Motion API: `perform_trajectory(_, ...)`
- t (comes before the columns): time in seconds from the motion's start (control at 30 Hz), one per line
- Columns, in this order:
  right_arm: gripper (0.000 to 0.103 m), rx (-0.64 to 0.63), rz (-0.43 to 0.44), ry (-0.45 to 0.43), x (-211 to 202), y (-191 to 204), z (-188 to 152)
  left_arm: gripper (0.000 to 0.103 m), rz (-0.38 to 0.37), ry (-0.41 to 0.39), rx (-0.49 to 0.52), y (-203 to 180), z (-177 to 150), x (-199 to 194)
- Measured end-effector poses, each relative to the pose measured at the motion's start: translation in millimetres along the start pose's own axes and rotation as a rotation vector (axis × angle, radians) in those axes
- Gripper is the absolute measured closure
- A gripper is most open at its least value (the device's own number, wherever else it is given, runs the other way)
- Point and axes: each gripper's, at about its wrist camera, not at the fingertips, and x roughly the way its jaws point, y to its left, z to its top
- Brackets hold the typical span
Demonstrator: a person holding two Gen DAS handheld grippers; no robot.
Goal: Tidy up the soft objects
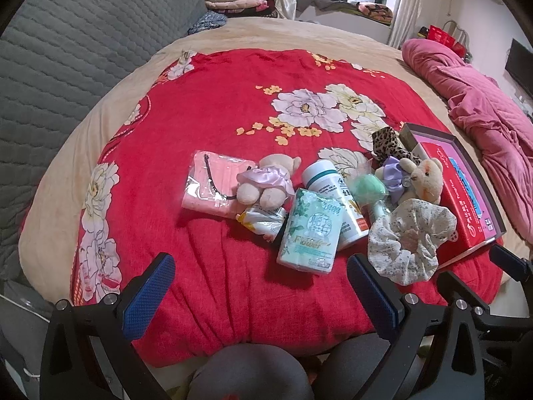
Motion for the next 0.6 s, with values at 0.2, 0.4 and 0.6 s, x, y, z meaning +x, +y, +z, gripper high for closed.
perform_trajectory(0.2,0.009,0.013,0.002,0.011,4,-3,0,0.000,-0.010,0.006,-0.012,5,-1,3)
perform_trajectory(0.4,0.009,0.015,0.007,0.026,10,-5,0,0.000,-0.002,0.022,-0.037,16,2,11)
perform_trajectory(0.6,0.009,0.018,0.021,0.059,20,-7,-2,0.000,-0.020,0.049,-0.029,13,6,24)
